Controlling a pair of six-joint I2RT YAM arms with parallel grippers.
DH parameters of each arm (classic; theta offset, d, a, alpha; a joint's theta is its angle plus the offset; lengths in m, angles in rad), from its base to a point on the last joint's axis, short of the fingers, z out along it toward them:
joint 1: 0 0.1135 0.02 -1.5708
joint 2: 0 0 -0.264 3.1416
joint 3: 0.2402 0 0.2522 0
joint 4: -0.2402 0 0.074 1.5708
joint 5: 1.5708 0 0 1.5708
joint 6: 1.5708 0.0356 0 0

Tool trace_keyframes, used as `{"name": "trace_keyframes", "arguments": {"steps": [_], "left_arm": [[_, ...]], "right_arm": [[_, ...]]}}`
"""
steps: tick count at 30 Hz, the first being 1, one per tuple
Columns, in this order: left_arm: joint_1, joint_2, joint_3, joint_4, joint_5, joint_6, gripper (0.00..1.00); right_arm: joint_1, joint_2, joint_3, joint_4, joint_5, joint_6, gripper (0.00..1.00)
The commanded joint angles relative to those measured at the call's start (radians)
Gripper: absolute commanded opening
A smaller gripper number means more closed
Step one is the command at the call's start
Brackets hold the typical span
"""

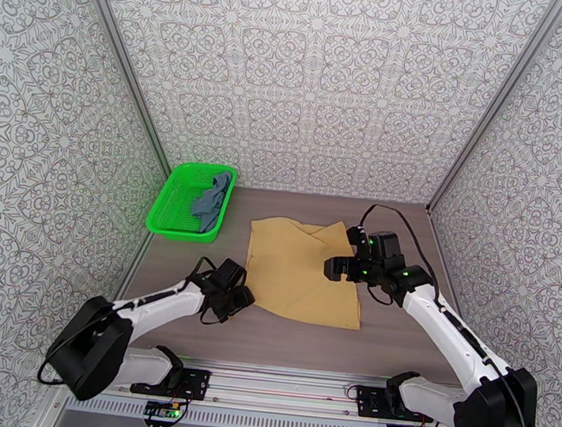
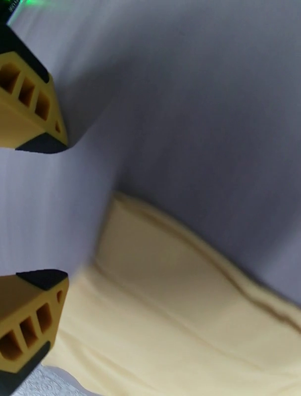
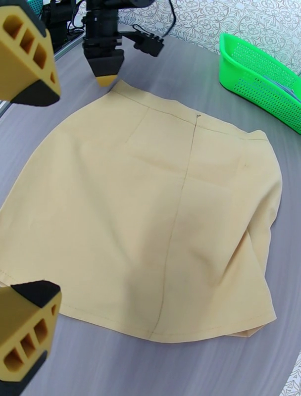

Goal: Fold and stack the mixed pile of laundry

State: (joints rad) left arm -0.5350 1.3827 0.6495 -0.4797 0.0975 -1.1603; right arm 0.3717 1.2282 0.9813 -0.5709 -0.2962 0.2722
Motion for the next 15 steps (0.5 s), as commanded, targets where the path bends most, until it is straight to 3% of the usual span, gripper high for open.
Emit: {"name": "trace_keyframes", "arguments": {"steps": [1,11,15], "left_arm": [[0.015,0.040,0.053,0.026,-0.053,-0.036,0.66],[0.062,0.166,0.121,-0.021,-0.091,0.002,0.57],[0.079,0.240,0.147,-0.008,-0.092,0.033,0.41]], "right_arm": [[0.007,0.010,-0.025,0.027,-0.016,-0.016,0.98],[0.007,0.017,-0.038,0.048,-0.048,-0.024,0.98],[0.007,0.017,-0.050,0.057,-0.059,-0.021,0.97]]}}
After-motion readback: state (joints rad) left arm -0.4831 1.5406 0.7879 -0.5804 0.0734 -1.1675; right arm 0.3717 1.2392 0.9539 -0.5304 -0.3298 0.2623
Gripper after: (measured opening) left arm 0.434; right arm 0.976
